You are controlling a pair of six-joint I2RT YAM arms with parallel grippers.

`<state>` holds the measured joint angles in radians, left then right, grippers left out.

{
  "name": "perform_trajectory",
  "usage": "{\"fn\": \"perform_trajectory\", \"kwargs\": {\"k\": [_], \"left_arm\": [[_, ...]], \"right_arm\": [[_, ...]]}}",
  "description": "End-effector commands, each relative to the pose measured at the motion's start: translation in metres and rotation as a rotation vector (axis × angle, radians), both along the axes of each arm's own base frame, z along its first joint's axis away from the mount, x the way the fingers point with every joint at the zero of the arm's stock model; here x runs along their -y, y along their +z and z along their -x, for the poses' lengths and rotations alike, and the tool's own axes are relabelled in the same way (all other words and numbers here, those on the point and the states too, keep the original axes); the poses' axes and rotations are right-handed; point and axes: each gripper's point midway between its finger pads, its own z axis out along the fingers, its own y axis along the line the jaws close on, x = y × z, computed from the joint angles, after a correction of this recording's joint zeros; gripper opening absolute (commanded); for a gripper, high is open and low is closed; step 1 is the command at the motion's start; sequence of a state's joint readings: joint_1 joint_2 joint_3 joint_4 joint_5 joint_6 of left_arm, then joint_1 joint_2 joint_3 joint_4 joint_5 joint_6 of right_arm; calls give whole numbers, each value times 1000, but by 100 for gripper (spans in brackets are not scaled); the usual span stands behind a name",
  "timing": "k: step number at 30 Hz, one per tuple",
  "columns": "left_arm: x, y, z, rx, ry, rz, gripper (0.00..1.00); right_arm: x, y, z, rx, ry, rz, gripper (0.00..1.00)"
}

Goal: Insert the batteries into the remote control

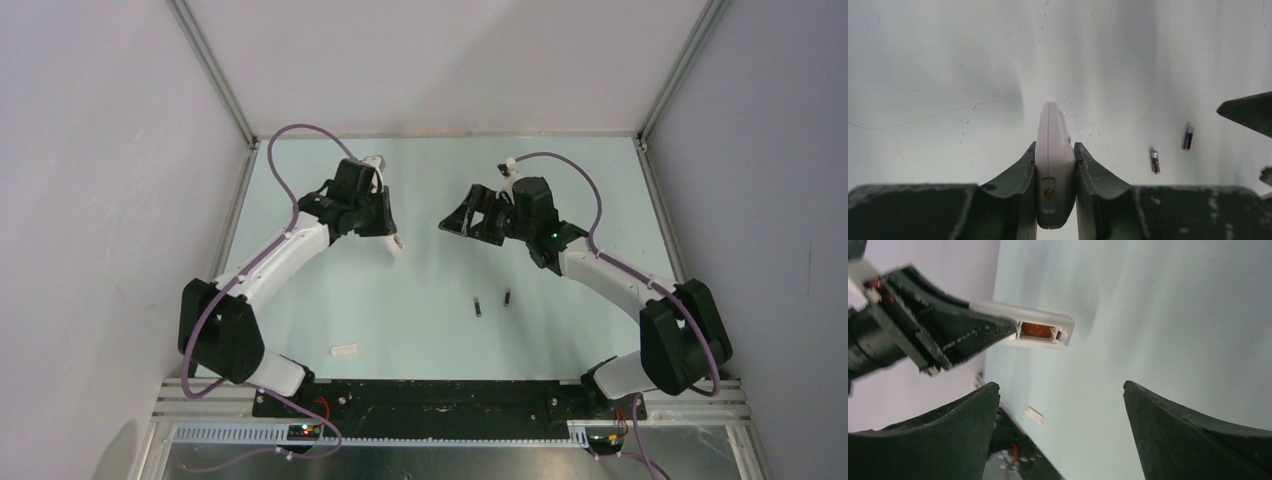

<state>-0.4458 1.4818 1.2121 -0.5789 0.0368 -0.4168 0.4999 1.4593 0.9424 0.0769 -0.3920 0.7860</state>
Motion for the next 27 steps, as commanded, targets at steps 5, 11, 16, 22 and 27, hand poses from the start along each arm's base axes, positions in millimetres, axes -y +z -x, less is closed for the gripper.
{"fn": "perform_trajectory", "kwargs": {"k": [5,11,16,22,27], "left_arm": [[21,49,20,87,-238,137,0],[64,97,58,60,-501,395,0],[79,125,77,37,-617,520,0],[85,139,92,29,-720,589,0],[85,137,96,45,-759,586,0]], "right_arm": [[-19,46,42,464,352,120,99],[-27,61,75,671,505,181,92],[-26,71,79,759,479,246,93],[-33,72,85,807,490,278,94],[-18,87,73,822,338,317,90]]}}
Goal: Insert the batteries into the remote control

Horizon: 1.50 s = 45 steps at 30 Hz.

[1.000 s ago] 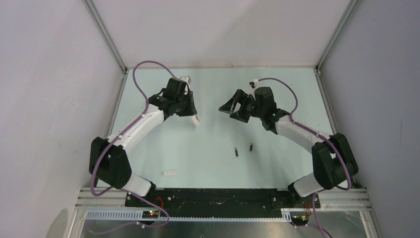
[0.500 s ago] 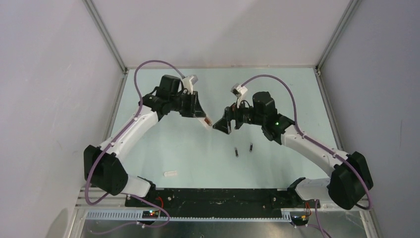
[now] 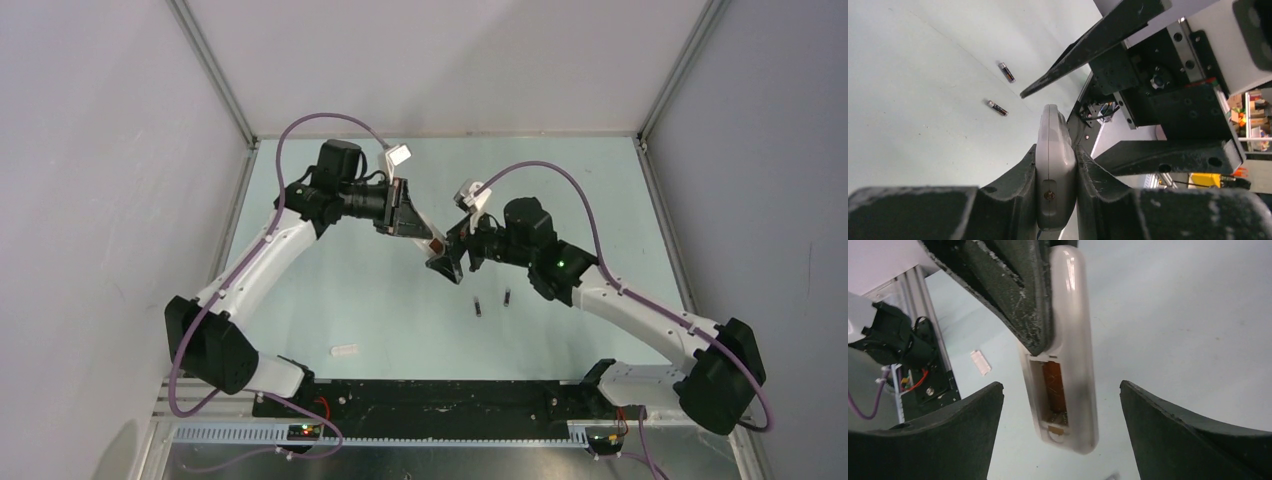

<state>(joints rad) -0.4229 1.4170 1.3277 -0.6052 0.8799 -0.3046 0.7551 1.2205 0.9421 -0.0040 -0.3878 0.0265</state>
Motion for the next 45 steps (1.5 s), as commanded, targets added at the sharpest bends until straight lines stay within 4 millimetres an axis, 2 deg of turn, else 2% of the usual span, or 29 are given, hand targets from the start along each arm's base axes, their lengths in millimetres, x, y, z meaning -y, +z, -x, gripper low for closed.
{"fn": "perform_trajectory", "kwargs": {"k": [1,4,7,12,24,27,30,34,40,45], "left_arm": [[0,24,9,109,-70,58,0],[-7,18,-2,168,-8,2,0],[-8,19,-2,195,-11,-3,0],[-6,23,-2,211,-33,11,0],[-9,26,0,239,-29,7,0],[-8,27,1,233,-32,11,0],[-7,27,2,223,-36,17,0],[-6,27,3,201,-32,21,0],[-5,31,5,173,-24,33,0],[-4,36,8,163,-32,49,3]], "right_arm": [[19,35,-14,91,-159,-78,90],[35,52,-13,95,-216,-172,92],[40,55,-5,90,-199,-190,93],[36,57,12,111,-105,-179,94],[32,50,14,71,-102,-161,95],[27,52,17,72,-70,-163,95],[13,47,19,93,-27,-120,99],[-1,36,12,141,-29,-38,99],[-10,24,-5,170,-74,17,99],[-14,20,-16,188,-108,35,93]]}}
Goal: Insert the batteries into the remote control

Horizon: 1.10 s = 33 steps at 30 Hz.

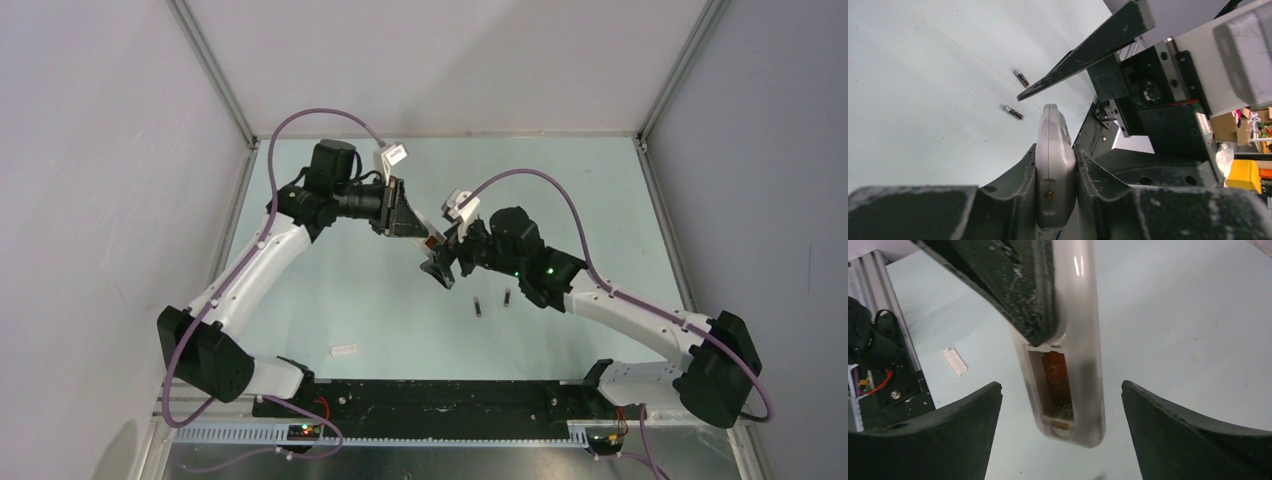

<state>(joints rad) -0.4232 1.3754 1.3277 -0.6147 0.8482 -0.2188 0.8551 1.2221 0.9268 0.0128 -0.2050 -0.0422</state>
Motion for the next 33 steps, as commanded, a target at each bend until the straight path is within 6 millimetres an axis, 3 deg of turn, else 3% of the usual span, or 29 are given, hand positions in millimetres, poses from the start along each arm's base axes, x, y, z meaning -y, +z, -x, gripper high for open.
{"fn": "perform_trajectory", "kwargs": {"k": [1,9,15,23,33], "left_arm": [[2,30,8,50,-25,67,3],[4,31,7,18,-16,73,8],[4,34,-3,-13,52,63,24],[1,37,-37,-62,297,52,51],[2,51,-43,43,464,90,52]], "right_arm": [[-5,27,-20,101,-60,-25,92],[-8,24,-25,134,-73,-6,65],[-11,29,-28,138,-97,-34,41],[-21,44,-31,73,-130,-157,38],[-14,61,-49,-65,-225,-292,37]]}}
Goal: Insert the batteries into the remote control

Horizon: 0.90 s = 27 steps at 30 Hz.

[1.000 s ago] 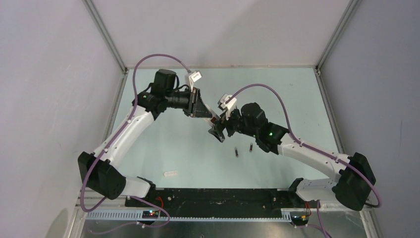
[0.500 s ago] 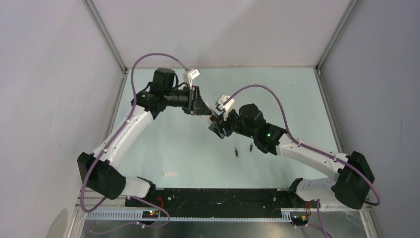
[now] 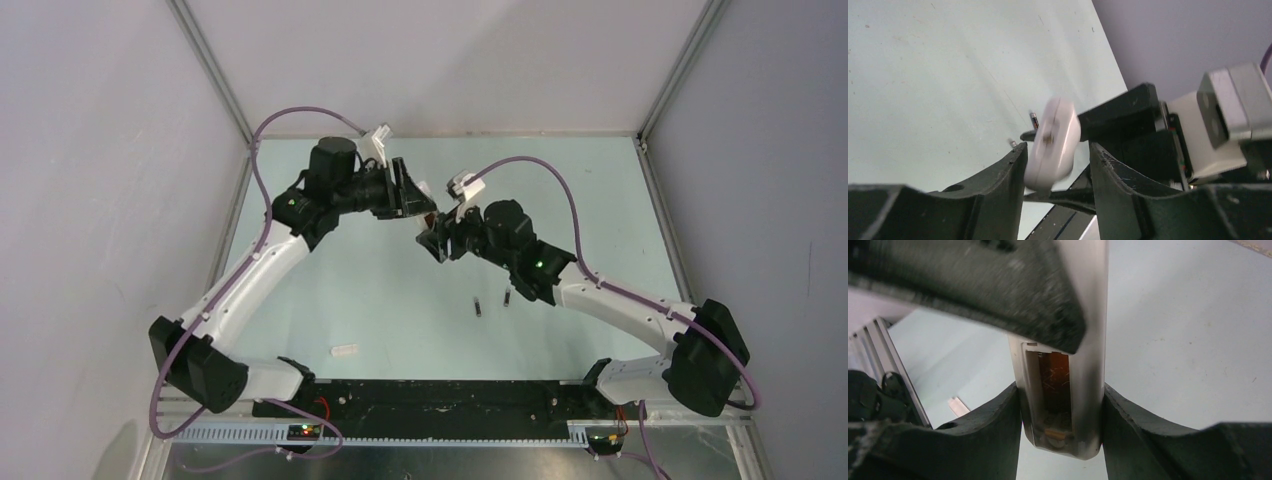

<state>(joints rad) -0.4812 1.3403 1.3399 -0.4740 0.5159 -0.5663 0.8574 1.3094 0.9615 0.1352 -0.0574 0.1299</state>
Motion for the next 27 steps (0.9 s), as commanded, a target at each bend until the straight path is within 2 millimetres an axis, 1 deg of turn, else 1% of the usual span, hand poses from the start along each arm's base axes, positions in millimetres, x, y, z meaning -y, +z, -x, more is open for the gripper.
{"fn": "perform_trajectory", "kwargs": {"k": [1,5,8,12,14,17,19,23,25,26,27], "left_arm": [[-5,24,-6,111,118,36,51],[-7,27,-5,144,158,62,46],[-6,31,-8,157,172,89,45],[-2,34,-11,160,170,106,55],[-2,35,-13,172,178,110,57],[-4,38,-16,195,200,113,58],[-5,40,-17,213,209,119,55],[-3,40,-15,230,191,142,46],[0,40,-14,237,178,154,40],[0,38,-14,235,179,152,34],[-1,38,-15,236,182,151,30]], "right_arm": [[-2,53,-16,9,-51,-180,38],[-2,58,-16,-14,-36,-211,38],[-4,57,-12,-22,-15,-211,38],[-8,55,-8,-36,12,-213,38],[-9,57,-7,-37,22,-223,38],[-11,60,-3,-46,40,-238,38],[-11,62,-2,-55,52,-250,38],[-11,65,1,-66,75,-268,39],[-11,67,2,-71,86,-276,39],[-11,68,2,-74,91,-278,39],[-12,67,2,-83,93,-279,40]]}}
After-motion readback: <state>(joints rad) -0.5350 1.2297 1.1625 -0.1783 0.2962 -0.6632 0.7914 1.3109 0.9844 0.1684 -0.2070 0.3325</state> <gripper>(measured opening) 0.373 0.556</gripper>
